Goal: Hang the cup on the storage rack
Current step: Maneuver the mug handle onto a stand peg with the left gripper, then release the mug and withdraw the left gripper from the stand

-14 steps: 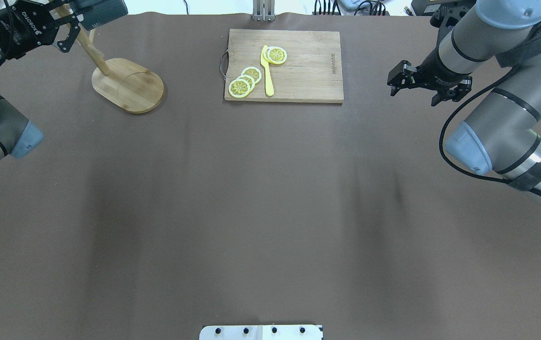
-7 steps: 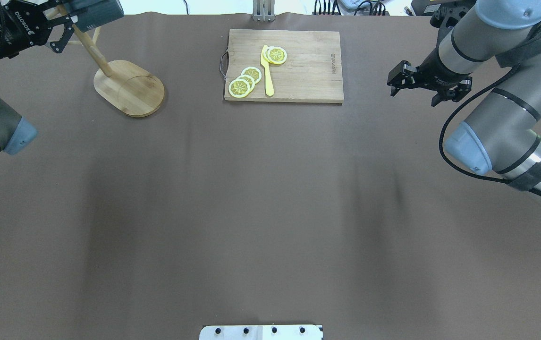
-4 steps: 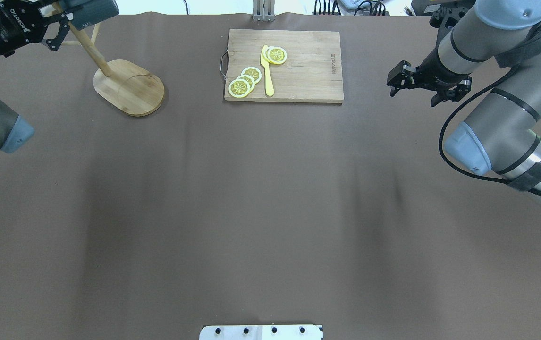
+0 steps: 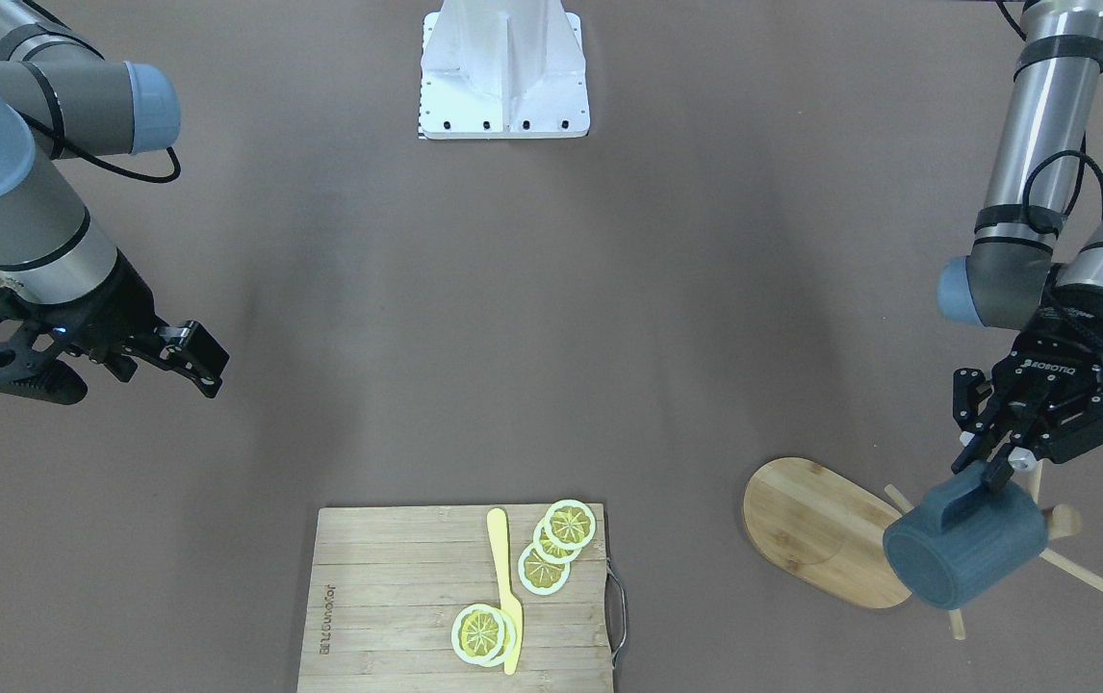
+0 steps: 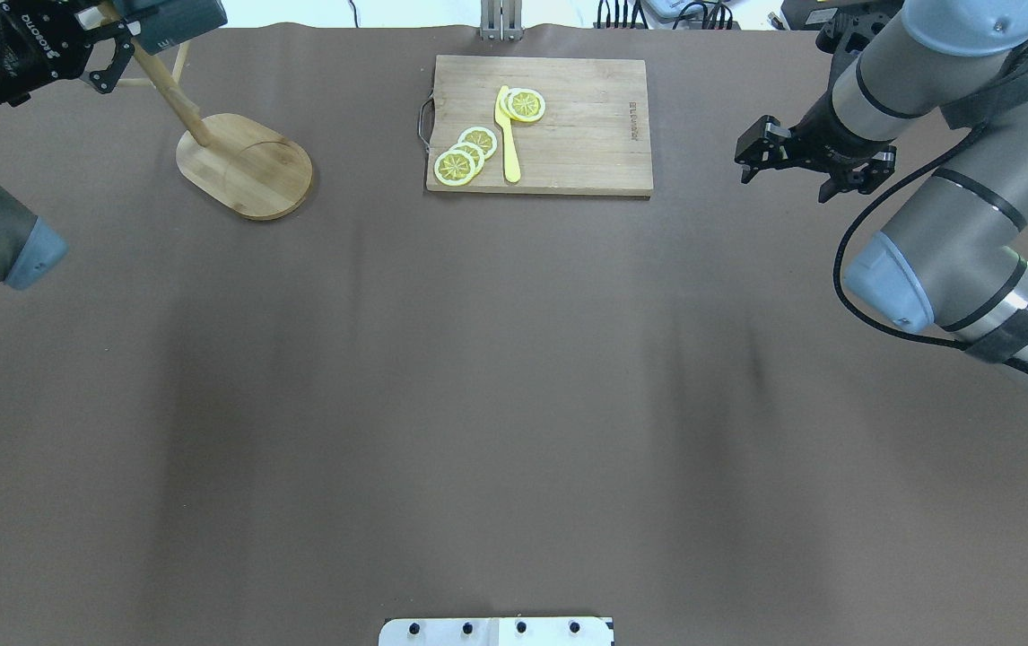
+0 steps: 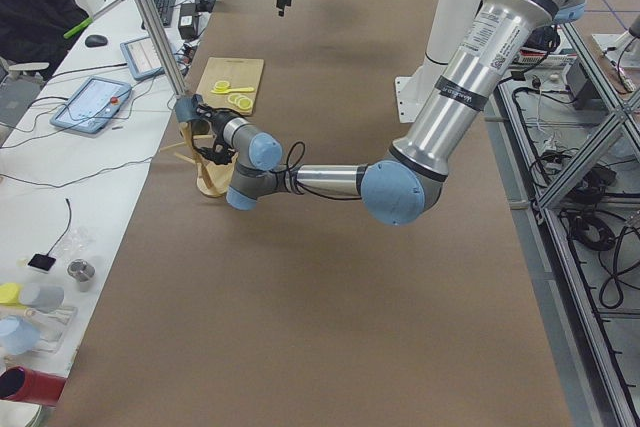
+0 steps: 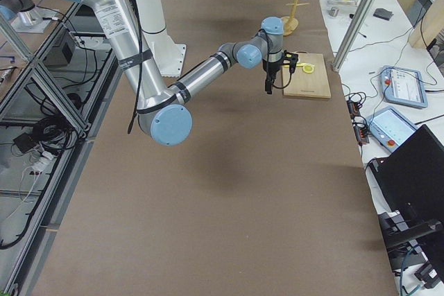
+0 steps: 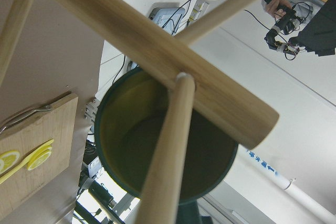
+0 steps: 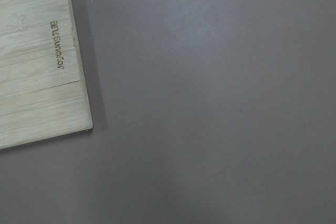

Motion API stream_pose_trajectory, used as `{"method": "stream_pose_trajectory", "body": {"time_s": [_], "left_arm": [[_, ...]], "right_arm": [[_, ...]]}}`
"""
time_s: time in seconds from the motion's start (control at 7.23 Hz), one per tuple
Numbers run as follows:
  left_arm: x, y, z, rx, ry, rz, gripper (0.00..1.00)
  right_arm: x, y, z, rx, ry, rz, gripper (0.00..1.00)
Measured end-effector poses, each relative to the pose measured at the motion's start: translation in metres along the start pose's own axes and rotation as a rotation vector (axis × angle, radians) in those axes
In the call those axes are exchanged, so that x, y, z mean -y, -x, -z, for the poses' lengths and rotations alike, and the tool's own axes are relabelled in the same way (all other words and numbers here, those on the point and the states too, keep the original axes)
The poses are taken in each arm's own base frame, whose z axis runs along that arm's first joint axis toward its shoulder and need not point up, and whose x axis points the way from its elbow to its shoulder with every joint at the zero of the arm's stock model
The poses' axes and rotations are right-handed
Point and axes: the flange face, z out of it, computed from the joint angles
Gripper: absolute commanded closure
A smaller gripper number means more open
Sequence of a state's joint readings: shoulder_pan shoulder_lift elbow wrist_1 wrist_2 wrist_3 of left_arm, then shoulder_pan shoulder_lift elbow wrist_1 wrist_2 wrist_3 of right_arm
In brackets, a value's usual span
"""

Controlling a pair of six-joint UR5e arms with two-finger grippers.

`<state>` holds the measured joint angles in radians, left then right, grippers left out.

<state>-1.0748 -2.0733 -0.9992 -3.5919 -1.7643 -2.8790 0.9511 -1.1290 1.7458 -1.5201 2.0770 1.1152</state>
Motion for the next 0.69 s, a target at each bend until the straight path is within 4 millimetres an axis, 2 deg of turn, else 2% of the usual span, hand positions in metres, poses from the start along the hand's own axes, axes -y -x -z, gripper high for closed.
{"method": "stream_pose_trajectory", "body": {"time_s": [0.28,0.42,0.55,0.69], "left_arm": [[0.0009,-0.0002,-0.0001,-0.002,-0.003,0.000,0.43],[0.0018,-0.0001,0.0000,-0.002,-0.005,0.000,0.36],[0.0030,0.0003,0.0001,-0.001,-0.009,0.000,0.24],[0.0038,0.0006,-0.0003,0.000,-0.013,0.002,0.03]], "right_arm": [[0.0000,0.0000,0.0000,0.000,0.000,0.000,0.00],[0.0000,0.0000,0.0000,0.000,0.000,0.000,0.00],[-0.0001,0.0002,0.0003,0.001,0.000,0.000,0.00],[-0.0003,0.0006,0.0008,0.002,0.000,0.001,0.00]]}}
